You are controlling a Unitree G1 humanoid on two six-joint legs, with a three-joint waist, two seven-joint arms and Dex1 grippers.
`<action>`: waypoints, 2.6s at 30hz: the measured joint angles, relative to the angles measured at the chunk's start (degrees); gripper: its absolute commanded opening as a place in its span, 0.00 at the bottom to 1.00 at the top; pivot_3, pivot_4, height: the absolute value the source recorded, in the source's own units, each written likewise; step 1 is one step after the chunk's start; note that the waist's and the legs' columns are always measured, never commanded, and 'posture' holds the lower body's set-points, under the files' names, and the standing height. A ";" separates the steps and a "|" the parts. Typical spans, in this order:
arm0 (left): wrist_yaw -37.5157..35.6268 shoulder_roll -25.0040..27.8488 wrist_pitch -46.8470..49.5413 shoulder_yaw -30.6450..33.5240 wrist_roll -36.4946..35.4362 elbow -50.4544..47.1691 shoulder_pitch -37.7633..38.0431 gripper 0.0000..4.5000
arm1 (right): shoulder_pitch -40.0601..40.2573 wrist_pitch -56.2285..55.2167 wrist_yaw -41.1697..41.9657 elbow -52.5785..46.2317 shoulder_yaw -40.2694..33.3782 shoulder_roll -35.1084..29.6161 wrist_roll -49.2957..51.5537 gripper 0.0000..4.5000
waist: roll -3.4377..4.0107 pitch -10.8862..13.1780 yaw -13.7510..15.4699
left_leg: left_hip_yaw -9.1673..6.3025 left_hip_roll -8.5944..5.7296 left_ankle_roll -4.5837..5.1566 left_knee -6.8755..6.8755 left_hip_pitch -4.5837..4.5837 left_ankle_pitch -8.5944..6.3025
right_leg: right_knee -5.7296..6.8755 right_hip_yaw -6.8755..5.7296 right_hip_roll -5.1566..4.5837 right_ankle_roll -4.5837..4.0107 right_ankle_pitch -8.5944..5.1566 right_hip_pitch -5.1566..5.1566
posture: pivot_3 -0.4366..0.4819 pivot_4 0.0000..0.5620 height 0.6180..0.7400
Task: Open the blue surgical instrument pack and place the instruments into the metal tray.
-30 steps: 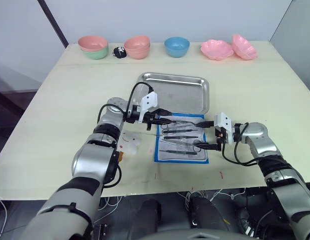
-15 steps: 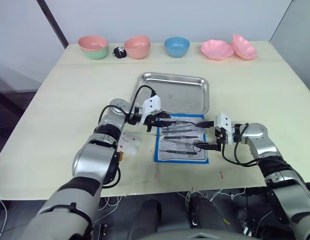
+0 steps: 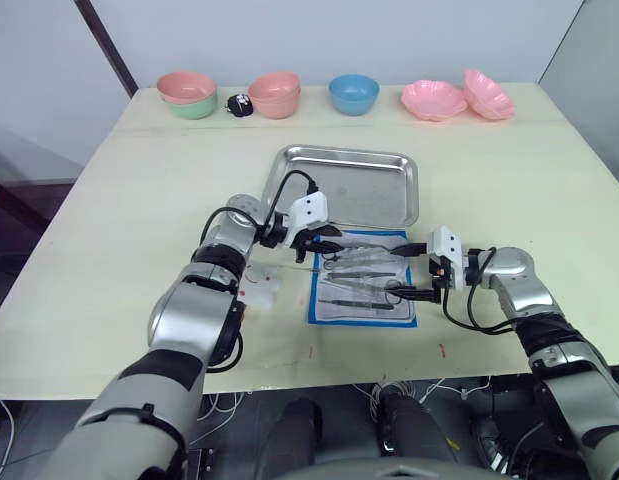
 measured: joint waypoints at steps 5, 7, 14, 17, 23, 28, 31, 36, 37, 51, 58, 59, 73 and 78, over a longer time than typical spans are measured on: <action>-0.16 -0.38 1.07 -0.30 0.74 0.05 -0.36 0.16 | -0.09 0.05 -0.13 -0.01 0.00 0.04 0.00 1.00 | 0.00 -0.09 0.00 | 0.00 0.00 0.00 0.00 0.02 0.00 | -0.01 -0.01 0.00 0.00 0.00 0.04 | 0.48 0.27 1.00; -0.68 -0.65 1.42 -0.61 0.91 0.10 -0.36 0.01 | -0.08 0.08 -0.17 0.00 0.00 0.08 0.00 1.00 | -0.01 -0.16 0.00 | 0.00 0.00 0.00 0.00 0.02 0.00 | -0.01 -0.01 0.00 0.00 0.00 0.05 | 0.48 0.27 1.00; -0.99 -0.71 2.52 -0.99 0.97 0.10 -0.55 0.01 | 0.01 0.27 -0.19 0.04 0.06 0.26 -0.06 1.00 | 0.01 -0.35 0.01 | -0.01 0.00 0.00 -0.01 0.07 0.00 | -0.02 -0.03 0.00 0.01 -0.01 0.10 | 0.48 0.27 1.00; -1.19 -0.68 2.54 -1.01 0.98 0.10 -0.63 0.01 | -0.03 0.32 -0.16 0.05 0.06 0.28 -0.07 1.00 | 0.01 -0.35 0.00 | -0.01 0.00 0.00 -0.01 0.07 0.00 | -0.03 -0.03 0.00 0.01 -0.01 0.10 | 0.48 0.27 1.00; -1.63 -0.27 2.53 -1.91 1.84 0.31 -1.93 0.01 | -0.16 0.57 -0.09 0.05 0.10 0.34 -0.15 1.00 | 0.01 -0.35 -0.04 | -0.01 0.00 0.00 -0.01 0.06 0.00 | -0.03 -0.03 0.01 0.01 -0.01 0.09 | 0.48 0.27 1.00; -2.69 0.17 2.86 -2.49 3.28 0.51 -3.46 0.01 | -0.71 1.45 0.04 0.03 0.27 0.34 -0.64 1.00 | 0.01 -0.35 -0.07 | -0.01 0.00 0.00 -0.02 0.05 0.00 | -0.03 -0.03 0.02 0.01 -0.01 0.08 | 0.48 0.27 1.00; -2.85 0.19 3.31 -3.19 4.06 0.68 -4.44 0.01 | -1.02 2.67 0.12 -0.02 0.48 0.33 -1.13 1.00 | 0.01 -0.35 -0.07 | -0.01 0.00 0.00 -0.02 0.05 0.00 | -0.03 -0.03 0.02 0.01 -0.01 0.08 | 0.48 0.27 1.00; -2.93 0.45 4.31 -4.33 5.54 0.69 -5.54 0.01 | -1.72 4.58 0.13 -0.48 1.11 0.32 -1.81 1.00 | 0.01 -0.35 -0.09 | -0.01 0.00 0.00 -0.02 0.06 0.00 | -0.02 -0.02 0.03 0.01 -0.01 0.08 | 0.48 0.27 1.00; -2.94 0.46 4.35 -4.33 5.57 0.69 -5.56 0.01 | -1.73 4.64 0.13 -0.50 1.11 0.32 -1.83 1.00 | 0.01 -0.35 -0.09 | -0.01 0.01 0.00 -0.02 0.06 0.00 | -0.02 -0.03 0.04 0.01 -0.01 0.08 | 0.48 0.27 1.00; -5.49 1.26 8.03 -4.77 6.23 0.58 -7.69 0.01 | -1.79 4.94 0.05 -0.62 1.21 0.32 -1.98 1.00 | 0.01 -0.35 -0.10 | -0.02 0.01 0.00 -0.02 0.06 0.00 | -0.02 -0.03 0.04 0.02 -0.01 0.08 | 0.48 0.27 1.00; -7.24 2.42 8.11 -5.54 6.26 0.25 -9.01 0.01 | -1.81 4.94 0.02 -0.62 1.27 0.33 -2.03 1.00 | 0.01 -0.35 -0.11 | -0.01 0.01 0.00 -0.02 0.06 0.00 | -0.02 -0.03 0.05 0.02 -0.01 0.08 | 0.48 0.27 1.00; -7.48 2.73 8.16 -5.83 6.27 0.12 -9.19 0.01 | -1.80 4.94 0.02 -0.62 1.27 0.33 -2.03 1.00 | 0.01 -0.35 -0.12 | -0.01 0.01 0.00 -0.02 0.06 0.00 | -0.02 -0.03 0.05 0.02 -0.01 0.08 | 0.48 0.27 1.00; -9.06 5.36 8.52 -6.60 7.22 -1.45 -9.96 0.01 | -1.74 4.81 -0.21 -0.62 1.27 0.50 -2.08 1.00 | 0.01 -0.35 -0.18 | -0.01 0.03 0.00 -0.02 0.06 0.00 | -0.02 -0.02 0.06 0.02 -0.02 0.08 | 0.48 0.27 1.00; -10.37 7.13 8.78 -6.59 7.21 -2.62 -9.97 0.01 | -1.48 4.57 -0.45 -0.83 1.27 0.55 -2.08 1.00 | 0.01 -0.35 -0.21 | -0.01 0.04 0.00 -0.02 0.07 0.00 | -0.02 -0.02 0.07 0.02 -0.02 0.08 | 0.48 0.27 1.00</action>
